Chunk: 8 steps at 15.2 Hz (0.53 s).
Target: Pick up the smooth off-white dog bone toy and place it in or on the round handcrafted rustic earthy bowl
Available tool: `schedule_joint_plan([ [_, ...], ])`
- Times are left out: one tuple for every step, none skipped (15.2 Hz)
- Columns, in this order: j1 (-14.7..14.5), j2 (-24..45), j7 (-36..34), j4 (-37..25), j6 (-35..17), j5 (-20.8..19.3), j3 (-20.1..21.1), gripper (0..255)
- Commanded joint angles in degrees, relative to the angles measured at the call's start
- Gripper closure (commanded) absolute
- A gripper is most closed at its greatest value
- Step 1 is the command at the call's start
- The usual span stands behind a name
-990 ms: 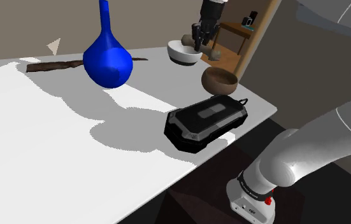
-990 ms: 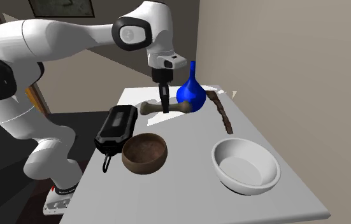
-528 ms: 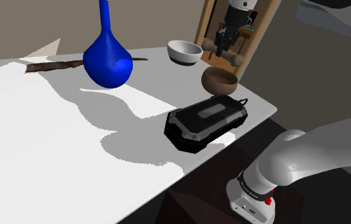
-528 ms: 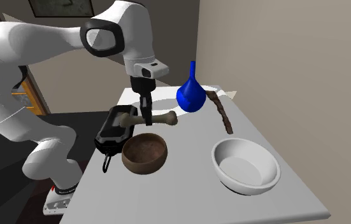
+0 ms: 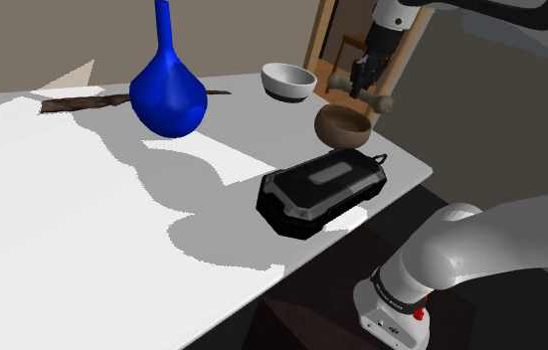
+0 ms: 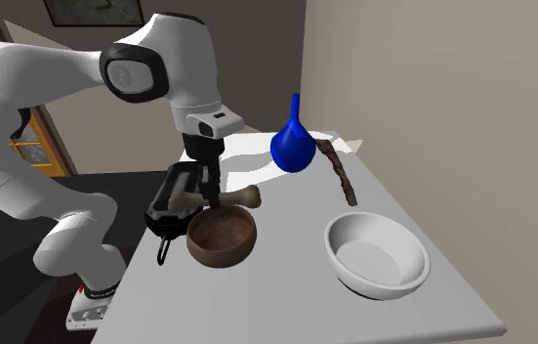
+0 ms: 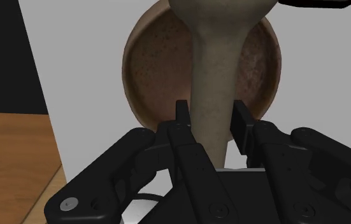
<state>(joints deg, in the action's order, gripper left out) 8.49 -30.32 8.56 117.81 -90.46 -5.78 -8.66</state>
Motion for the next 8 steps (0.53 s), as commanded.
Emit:
schedule_joint_plan([
  [0.0,-0.5,-0.1,2.0,-1.5,-0.1,0.0,255],
  [0.1,-0.7,-0.2,2.9,-2.3,-0.1,0.0,255],
  [0.1,-0.9,-0.2,3.9,-3.0,-0.2,-0.1,255],
  [0.1,-1.1,-0.3,4.8,-3.7,-0.2,-0.1,255],
  [0.1,-1.2,-0.3,5.7,-4.5,-0.3,-0.1,255],
  [0.2,-1.4,-0.3,6.6,-5.2,-0.3,-0.2,255],
  [0.2,-1.5,-0.4,7.5,-6.0,-0.3,-0.2,255],
  [0.2,-1.6,-0.4,8.3,-6.7,-0.4,-0.3,255],
])
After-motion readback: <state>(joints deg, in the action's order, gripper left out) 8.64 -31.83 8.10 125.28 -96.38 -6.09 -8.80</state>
